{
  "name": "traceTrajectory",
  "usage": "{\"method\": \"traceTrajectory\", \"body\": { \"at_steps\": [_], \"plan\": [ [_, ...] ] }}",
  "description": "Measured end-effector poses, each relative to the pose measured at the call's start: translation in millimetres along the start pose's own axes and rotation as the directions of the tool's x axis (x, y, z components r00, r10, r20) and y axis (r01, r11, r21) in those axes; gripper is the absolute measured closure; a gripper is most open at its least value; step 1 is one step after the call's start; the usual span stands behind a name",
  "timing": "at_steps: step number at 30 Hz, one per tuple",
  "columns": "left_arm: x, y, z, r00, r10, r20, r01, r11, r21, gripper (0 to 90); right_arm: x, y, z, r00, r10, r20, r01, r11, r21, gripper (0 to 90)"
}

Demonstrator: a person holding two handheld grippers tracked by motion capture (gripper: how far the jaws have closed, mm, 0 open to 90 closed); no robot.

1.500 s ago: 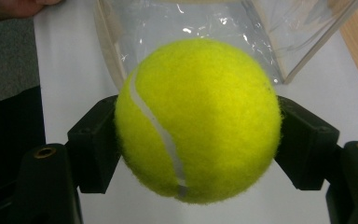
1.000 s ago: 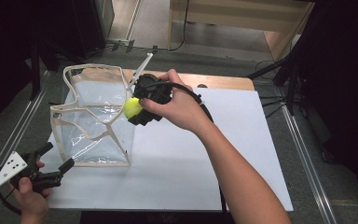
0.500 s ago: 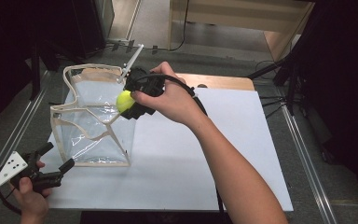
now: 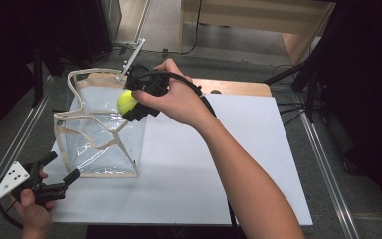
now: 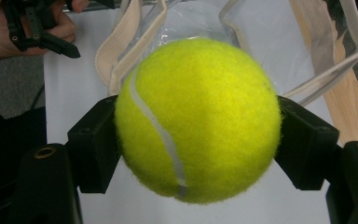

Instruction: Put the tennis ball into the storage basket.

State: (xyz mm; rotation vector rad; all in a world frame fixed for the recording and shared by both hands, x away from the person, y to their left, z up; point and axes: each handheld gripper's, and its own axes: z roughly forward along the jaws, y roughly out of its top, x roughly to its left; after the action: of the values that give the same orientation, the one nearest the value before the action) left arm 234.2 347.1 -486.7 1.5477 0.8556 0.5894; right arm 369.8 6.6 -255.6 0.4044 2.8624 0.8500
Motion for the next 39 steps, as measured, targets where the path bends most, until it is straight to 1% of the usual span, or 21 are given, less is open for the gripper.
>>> {"method": "traceTrajectory", "body": {
  "at_steps": [7,8,9,10,11,12,15,19,20,26,32,39],
  "plan": [
    [0.0,0.1,0.3,1.0,0.003,0.002,-0.003,1.0,0.001,0.0,0.4,6.3,4.4,1.0,-0.006,-0.007,0.006,1.0,0.0,23.4],
    [0.0,0.1,0.4,1.0,0.004,0.001,-0.004,1.0,0.003,0.0,-0.4,6.7,5.3,0.9998,-0.016,-0.008,0.016,1.0,0.001,23.4],
    [-0.1,0.1,0.5,1.0,0.004,0.001,-0.004,1.0,0.003,0.0,-0.5,7.7,6.7,0.9999,-0.009,-0.012,0.009,1.0,0.0,23.4],
    [-0.2,0.1,0.6,1.0,0.005,0.001,-0.005,1.0,0.003,0.0,-1.5,8.2,7.5,0.9998,-0.017,-0.013,0.017,1.0,-0.003,23.4],
    [-0.2,0.1,0.6,1.0,0.006,0.001,-0.006,1.0,0.004,0.0,-1.5,8.7,8.1,0.9999,-0.012,-0.012,0.012,1.0,-0.002,23.4],
    [-0.2,0.1,0.6,1.0,0.006,0.001,-0.006,1.0,0.004,0.0,-2.4,9.1,9.1,0.9997,-0.02,-0.015,0.02,1.0,-0.004,23.4],
    [-0.2,0.0,0.7,1.0,0.004,0.002,-0.004,1.0,0.003,0.0,-2.5,11.0,11.2,0.9998,-0.008,-0.017,0.008,1.0,0.002,23.4],
    [-0.1,0.0,0.7,1.0,0.004,0.001,-0.004,1.0,0.004,0.0,-2.4,13.4,13.8,0.9998,-0.008,-0.02,0.008,1.0,0.003,23.4],
    [-0.1,0.0,0.7,1.0,0.004,0.002,-0.004,1.0,0.003,0.0,-2.9,14.2,14.9,0.9996,-0.015,-0.024,0.015,1.0,0.001,23.4],
    [0.4,0.1,0.3,1.0,0.003,0.004,-0.003,1.0,0.003,0.0,-2.9,19.7,20.9,0.9996,-0.013,-0.027,0.014,1.0,0.006,23.4],
    [0.2,0.1,0.5,1.0,0.002,0.003,-0.002,1.0,0.002,0.0,-3.3,23.0,24.7,0.9993,-0.022,-0.031,0.022,1.0,0.008,23.4],
    [0.2,0.1,0.5,1.0,0.003,0.003,-0.003,1.0,0.001,0.0,-4.4,25.7,32.2,0.9991,-0.022,-0.036,0.022,1.0,0.014,23.4]
  ]
}}
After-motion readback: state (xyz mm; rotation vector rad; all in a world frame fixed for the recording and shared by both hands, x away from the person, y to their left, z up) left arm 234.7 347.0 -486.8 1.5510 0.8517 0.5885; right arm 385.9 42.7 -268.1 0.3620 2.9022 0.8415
